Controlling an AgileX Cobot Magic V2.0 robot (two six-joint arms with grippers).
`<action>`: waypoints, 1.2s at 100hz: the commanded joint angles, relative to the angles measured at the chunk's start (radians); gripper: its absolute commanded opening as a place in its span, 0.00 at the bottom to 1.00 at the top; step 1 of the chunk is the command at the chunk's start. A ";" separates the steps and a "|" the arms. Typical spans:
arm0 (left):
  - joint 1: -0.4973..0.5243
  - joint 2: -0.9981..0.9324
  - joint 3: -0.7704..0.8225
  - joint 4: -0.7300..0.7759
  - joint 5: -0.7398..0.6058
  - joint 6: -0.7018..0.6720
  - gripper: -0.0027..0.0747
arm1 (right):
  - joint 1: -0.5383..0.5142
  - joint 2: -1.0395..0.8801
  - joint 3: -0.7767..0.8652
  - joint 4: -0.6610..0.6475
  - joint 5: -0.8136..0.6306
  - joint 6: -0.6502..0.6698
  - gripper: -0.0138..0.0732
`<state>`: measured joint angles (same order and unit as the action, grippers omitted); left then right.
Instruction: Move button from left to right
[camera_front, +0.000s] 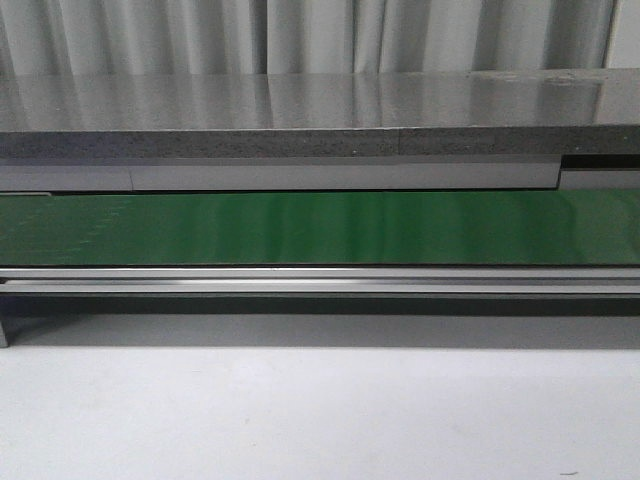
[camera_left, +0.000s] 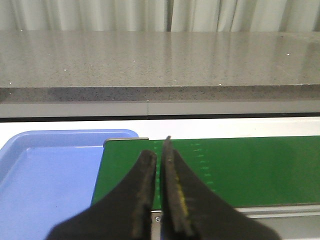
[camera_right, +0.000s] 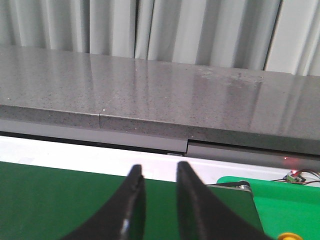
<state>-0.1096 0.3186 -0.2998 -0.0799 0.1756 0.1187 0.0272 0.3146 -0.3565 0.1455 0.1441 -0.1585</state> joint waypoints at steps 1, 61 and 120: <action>-0.008 0.007 -0.027 -0.008 -0.085 -0.001 0.04 | 0.001 0.003 -0.026 0.001 -0.073 0.001 0.15; -0.008 0.007 -0.027 -0.008 -0.085 -0.001 0.04 | 0.001 0.003 -0.025 0.001 -0.073 0.001 0.08; -0.008 0.007 -0.027 -0.008 -0.085 -0.001 0.04 | -0.002 -0.045 -0.021 -0.083 -0.012 0.036 0.08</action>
<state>-0.1096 0.3186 -0.2998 -0.0799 0.1756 0.1187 0.0272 0.2908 -0.3555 0.1121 0.1688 -0.1482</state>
